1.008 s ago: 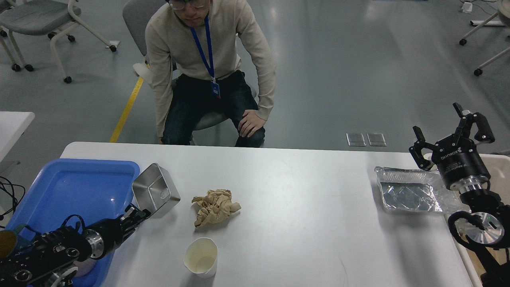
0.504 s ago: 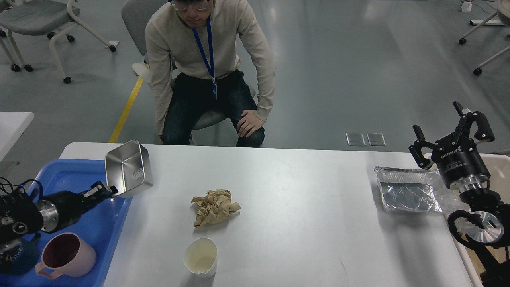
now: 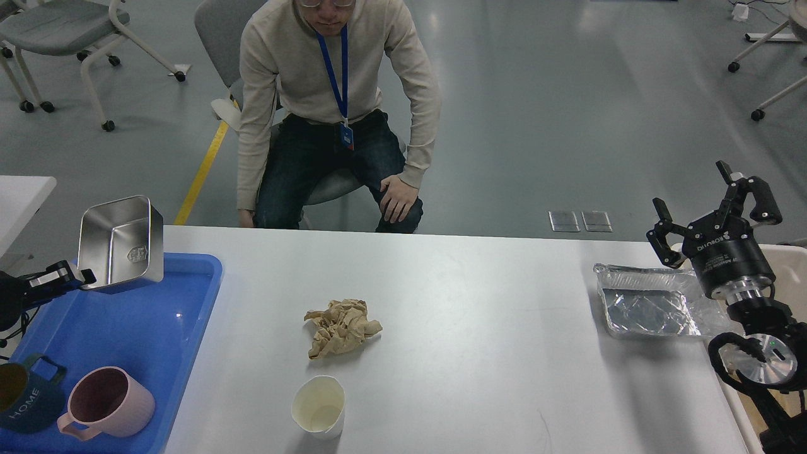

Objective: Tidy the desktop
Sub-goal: 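Lift the metal box and place it into the blue tray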

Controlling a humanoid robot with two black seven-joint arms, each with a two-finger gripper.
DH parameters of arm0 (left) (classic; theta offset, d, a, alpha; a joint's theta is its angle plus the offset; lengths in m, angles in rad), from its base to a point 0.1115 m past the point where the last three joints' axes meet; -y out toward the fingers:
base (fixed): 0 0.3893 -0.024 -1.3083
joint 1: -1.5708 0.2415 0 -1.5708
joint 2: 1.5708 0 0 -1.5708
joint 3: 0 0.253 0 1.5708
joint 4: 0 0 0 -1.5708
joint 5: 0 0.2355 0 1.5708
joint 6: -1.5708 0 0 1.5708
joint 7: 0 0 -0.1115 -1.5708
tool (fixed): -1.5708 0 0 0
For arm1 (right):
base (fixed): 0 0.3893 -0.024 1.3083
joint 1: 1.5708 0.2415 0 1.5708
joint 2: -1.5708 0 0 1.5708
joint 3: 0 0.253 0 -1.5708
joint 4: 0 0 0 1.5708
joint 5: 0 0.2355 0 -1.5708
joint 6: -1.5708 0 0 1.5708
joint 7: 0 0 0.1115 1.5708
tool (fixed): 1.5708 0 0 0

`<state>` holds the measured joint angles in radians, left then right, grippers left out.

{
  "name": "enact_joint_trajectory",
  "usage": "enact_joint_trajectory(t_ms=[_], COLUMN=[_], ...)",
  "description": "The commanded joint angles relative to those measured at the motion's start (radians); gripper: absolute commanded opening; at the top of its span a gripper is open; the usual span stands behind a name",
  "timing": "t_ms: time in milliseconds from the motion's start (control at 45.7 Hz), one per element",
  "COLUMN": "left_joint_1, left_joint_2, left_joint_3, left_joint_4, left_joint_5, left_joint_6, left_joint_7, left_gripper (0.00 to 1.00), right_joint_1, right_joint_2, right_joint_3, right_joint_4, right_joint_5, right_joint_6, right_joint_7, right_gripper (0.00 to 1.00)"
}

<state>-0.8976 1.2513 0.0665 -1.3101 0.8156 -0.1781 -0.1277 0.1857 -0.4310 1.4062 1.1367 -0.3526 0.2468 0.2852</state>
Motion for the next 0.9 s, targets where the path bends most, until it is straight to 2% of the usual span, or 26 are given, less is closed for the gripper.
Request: enact_joint_trajectory(t_ms=[0,197,526,745,876], left_joint_1=[0.014,0.120,0.138,0.158,0.170], left_joint_2=[0.000,-0.050,-0.208,-0.262,-0.311], left_joint_3=[0.004,-0.004,0.004,0.006,0.009], left_joint_4=[0.009,0.115,0.307,0.339,0.407], left_joint_5=[-0.006,-0.006,-0.009,-0.010,-0.009], left_joint_6=[-0.001,0.019,0.012,0.012,0.012], left_joint_7=[0.005,-0.003,-0.021,-0.021,-0.021], left_gripper=[0.00,0.00,0.00,0.00,0.00], right_joint_1=[0.000,-0.003,-0.008,-0.009,-0.009], right_joint_2=[0.000,0.003,0.005,0.005,0.008], right_joint_3=[-0.001,-0.001,-0.001,0.000,0.000], right_joint_4=[0.000,0.000,0.000,0.000,0.000], right_joint_5=[0.000,0.000,0.000,0.000,0.000], right_joint_6=[0.000,0.000,0.002,0.002,0.002], right_joint_7=[0.000,0.000,0.002,0.000,0.000], right_gripper=[1.00,1.00,1.00,1.00,1.00])
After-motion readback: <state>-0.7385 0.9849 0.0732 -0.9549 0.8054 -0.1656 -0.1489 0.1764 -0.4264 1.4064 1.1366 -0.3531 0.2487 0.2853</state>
